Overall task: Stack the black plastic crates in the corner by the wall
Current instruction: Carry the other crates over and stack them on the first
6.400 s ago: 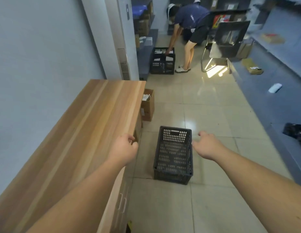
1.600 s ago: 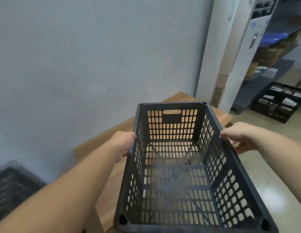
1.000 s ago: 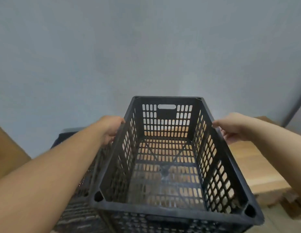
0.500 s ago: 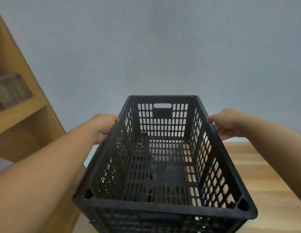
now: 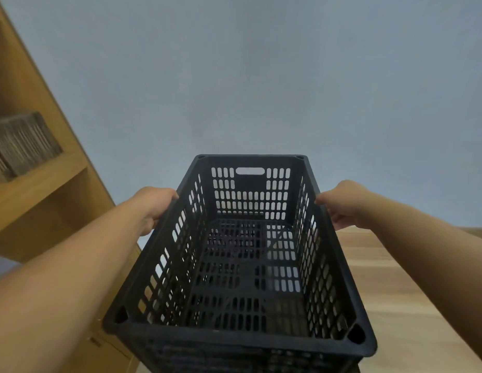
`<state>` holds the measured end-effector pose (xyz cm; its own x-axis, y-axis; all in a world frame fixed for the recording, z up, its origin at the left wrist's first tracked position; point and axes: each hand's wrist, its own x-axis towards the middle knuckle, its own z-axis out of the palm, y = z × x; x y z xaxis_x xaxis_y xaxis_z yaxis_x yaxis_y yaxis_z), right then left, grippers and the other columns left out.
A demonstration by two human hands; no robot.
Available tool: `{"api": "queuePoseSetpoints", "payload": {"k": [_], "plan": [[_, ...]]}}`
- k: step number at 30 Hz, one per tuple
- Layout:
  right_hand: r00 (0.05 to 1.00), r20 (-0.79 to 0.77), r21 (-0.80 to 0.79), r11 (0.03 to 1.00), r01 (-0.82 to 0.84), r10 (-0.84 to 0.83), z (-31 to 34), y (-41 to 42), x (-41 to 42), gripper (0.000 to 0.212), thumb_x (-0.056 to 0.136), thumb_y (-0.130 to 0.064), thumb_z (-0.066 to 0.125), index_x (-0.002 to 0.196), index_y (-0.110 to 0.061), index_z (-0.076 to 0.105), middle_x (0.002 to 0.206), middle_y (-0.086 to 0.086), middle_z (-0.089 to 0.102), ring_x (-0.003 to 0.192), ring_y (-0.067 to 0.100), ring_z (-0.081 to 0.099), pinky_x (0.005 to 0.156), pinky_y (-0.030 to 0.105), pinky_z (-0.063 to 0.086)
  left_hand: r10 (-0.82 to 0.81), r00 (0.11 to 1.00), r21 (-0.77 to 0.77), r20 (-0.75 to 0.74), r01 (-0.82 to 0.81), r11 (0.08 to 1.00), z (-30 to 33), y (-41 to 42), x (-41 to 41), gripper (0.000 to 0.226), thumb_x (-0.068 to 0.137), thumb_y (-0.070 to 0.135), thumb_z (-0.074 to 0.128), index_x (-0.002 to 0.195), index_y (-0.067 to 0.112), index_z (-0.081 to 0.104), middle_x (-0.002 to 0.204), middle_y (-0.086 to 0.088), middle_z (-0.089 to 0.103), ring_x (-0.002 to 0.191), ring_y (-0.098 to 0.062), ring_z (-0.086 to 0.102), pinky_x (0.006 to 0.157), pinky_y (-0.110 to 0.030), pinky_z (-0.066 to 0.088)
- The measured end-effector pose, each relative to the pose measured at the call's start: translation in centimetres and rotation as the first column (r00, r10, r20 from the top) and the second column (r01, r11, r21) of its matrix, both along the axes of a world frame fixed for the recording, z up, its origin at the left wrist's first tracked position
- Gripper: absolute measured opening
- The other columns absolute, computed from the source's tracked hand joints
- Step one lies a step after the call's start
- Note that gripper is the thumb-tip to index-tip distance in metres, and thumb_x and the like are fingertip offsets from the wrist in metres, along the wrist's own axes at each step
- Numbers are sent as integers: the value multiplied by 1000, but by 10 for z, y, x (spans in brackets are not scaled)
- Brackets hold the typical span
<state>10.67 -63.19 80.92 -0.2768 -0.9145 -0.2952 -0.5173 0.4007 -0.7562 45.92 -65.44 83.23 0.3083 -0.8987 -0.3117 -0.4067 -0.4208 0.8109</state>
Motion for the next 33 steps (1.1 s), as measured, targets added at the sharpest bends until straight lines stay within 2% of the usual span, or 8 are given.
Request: {"api": "queuePoseSetpoints", "payload": {"k": [4, 15, 18, 21, 24, 27, 30, 33], "plan": [[999, 40, 8, 999, -37, 37, -4, -29, 13, 16, 96, -8, 59, 91, 7, 61, 77, 24, 66, 49, 31, 68, 47, 35, 61, 32, 999, 21, 37, -33, 999, -8, -21, 12, 17, 104, 9, 55, 95, 0, 67, 84, -15, 71, 67, -26, 66, 59, -35, 53], [995, 80, 32, 998, -60, 57, -11, -84, 47, 19, 96, -4, 58, 80, 6, 61, 63, 21, 67, 40, 27, 67, 41, 30, 56, 73, 996, 26, 51, -74, 997, -25, -75, 47, 18, 103, 17, 59, 109, 3, 67, 104, -18, 76, 97, -33, 74, 96, -49, 60], [997, 68, 44, 998, -48, 45, -20, -96, 59, 18, 94, -3, 58, 79, 6, 61, 64, 22, 67, 37, 26, 66, 39, 28, 55, 65, 997, 44, 30, -67, 997, -35, -88, 58, 18, 102, 16, 58, 107, 2, 68, 104, -19, 77, 97, -34, 75, 92, -47, 62], [998, 52, 52, 998, -33, 31, -28, -105, 71, 18, 93, -2, 59, 77, 7, 62, 63, 22, 67, 38, 27, 67, 40, 29, 56, 44, 998, 57, 47, -47, 997, -40, -98, 71, 19, 101, 13, 57, 105, 0, 69, 101, -20, 78, 84, -31, 73, 72, -36, 60], [999, 43, 66, 998, -16, 13, -34, -113, 84, 18, 93, -2, 60, 77, 7, 61, 49, 16, 67, 40, 28, 68, 42, 30, 57, 30, 997, 60, 76, -35, 998, -47, -110, 85, 16, 103, 12, 57, 106, -1, 67, 100, -18, 76, 81, -27, 71, 63, -33, 53], [1000, 23, 74, 997, -11, 9, -37, -116, 97, 18, 93, -4, 61, 79, 8, 63, 46, 12, 67, 44, 28, 72, 44, 31, 59, 12, 992, 71, 125, -21, 997, -54, -118, 99, 14, 103, 9, 60, 107, -4, 62, 93, -16, 70, 72, -24, 65, 66, -33, 53], [1000, 0, 69, 998, 11, -11, -40, -114, 108, 19, 92, -6, 62, 82, 10, 64, 48, 14, 68, 48, 30, 73, 44, 30, 60, -5, 979, 83, 204, -12, 997, -61, -125, 113, 16, 103, 10, 62, 94, 0, 54, 85, -12, 62, 55, -19, 48, 74, -36, 54], [998, -57, 70, 997, 38, -34, -45, -108, 113, 21, 92, -9, 63, 81, 9, 65, 51, 13, 70, 47, 28, 73, 43, 27, 56, -67, 980, 92, 186, 51, 995, -65, -124, 122, 16, 102, 14, 62, 95, 0, 65, 102, -19, 75, 66, -24, 65, 76, -36, 59]]}}
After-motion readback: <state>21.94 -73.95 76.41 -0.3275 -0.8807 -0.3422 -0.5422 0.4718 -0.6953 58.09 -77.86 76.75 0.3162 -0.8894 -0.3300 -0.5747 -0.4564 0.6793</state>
